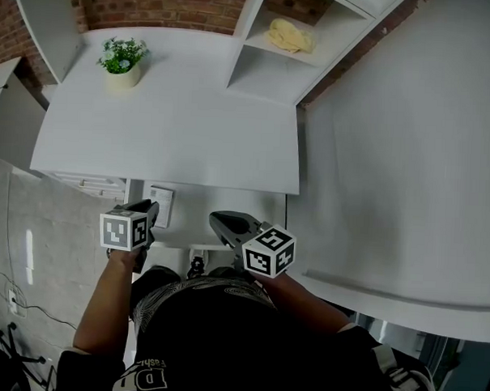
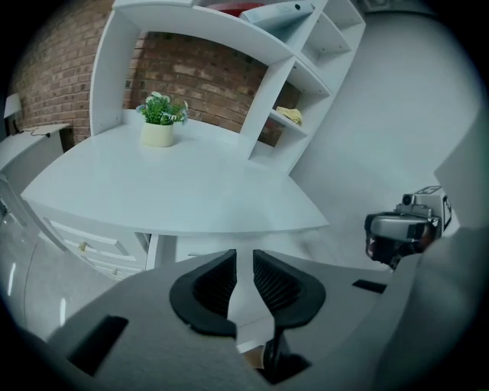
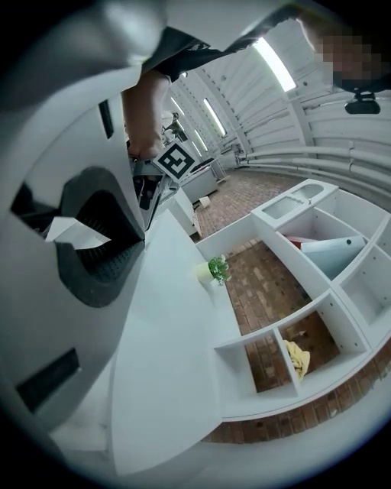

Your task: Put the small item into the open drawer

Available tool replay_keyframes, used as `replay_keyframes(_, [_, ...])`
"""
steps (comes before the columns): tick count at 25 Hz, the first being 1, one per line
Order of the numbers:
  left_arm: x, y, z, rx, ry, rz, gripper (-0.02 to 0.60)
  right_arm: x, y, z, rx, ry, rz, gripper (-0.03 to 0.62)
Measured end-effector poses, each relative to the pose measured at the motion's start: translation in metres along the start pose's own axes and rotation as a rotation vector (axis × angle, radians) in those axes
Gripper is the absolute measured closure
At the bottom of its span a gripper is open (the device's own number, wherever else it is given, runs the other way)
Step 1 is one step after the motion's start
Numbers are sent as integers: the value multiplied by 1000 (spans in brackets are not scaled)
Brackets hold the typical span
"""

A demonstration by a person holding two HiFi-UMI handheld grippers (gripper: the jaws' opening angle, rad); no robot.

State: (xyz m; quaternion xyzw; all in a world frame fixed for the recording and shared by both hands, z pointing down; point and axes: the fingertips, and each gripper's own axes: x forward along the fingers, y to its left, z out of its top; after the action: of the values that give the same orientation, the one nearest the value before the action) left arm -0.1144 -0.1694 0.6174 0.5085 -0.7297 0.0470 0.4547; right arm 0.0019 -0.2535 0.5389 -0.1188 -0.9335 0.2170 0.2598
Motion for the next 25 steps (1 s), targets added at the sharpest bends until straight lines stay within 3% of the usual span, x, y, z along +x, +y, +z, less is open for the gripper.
replay_keyframes(3, [-22,-12,10,-2,-44,-23,538,2,8,12,-22,-33,14,589])
replay_keyframes(9, [-67,-23,33,59,-136,-14,563,2,20,37,-55,-152,40,589])
replay_keyframes(17, [-114,-16,23,103,-181,-25,565,17,66,41,-101,-163,83,589])
replay_keyframes(25, [-193,-3,1,156,-243,-91,565,42,134,19,-88,-151,12,589])
